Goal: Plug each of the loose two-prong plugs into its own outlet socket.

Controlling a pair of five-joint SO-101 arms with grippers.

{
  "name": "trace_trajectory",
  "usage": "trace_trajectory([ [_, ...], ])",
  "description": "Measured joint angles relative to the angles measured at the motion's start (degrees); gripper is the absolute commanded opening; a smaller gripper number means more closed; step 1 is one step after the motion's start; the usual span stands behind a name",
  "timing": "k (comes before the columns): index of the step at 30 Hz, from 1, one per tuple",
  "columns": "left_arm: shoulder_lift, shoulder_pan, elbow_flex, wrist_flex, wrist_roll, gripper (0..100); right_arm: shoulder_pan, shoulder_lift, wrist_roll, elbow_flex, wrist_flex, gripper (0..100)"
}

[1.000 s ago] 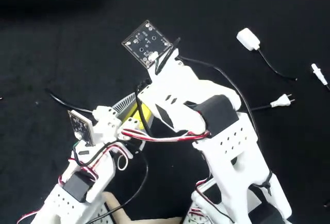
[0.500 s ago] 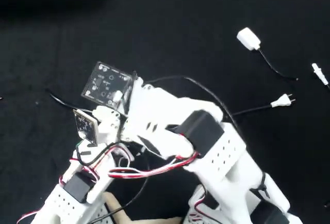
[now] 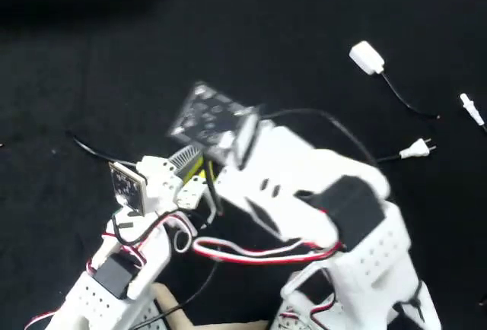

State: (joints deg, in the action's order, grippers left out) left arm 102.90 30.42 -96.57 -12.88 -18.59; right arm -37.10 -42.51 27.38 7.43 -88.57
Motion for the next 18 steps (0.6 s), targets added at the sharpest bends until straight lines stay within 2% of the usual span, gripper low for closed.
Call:
trace_trajectory([
  [4,0.0,0.4,0.0,0.0,0.2,3,5.5,-0.5,4.0,4.5,5.9,1.1],
  [8,0.0,2.1,0.0,0.0,0.2,3,7.0,-0.5,4.7,13.3,15.8,1.1],
  [12,0.0,2.4,0.0,0.0,0.2,3,6.4,-0.6,4.7,15.0,18.7,1.1],
  [18,0.0,2.3,0.0,0.0,0.0,3,0.2,-1.0,4.0,14.1,15.3,1.1],
])
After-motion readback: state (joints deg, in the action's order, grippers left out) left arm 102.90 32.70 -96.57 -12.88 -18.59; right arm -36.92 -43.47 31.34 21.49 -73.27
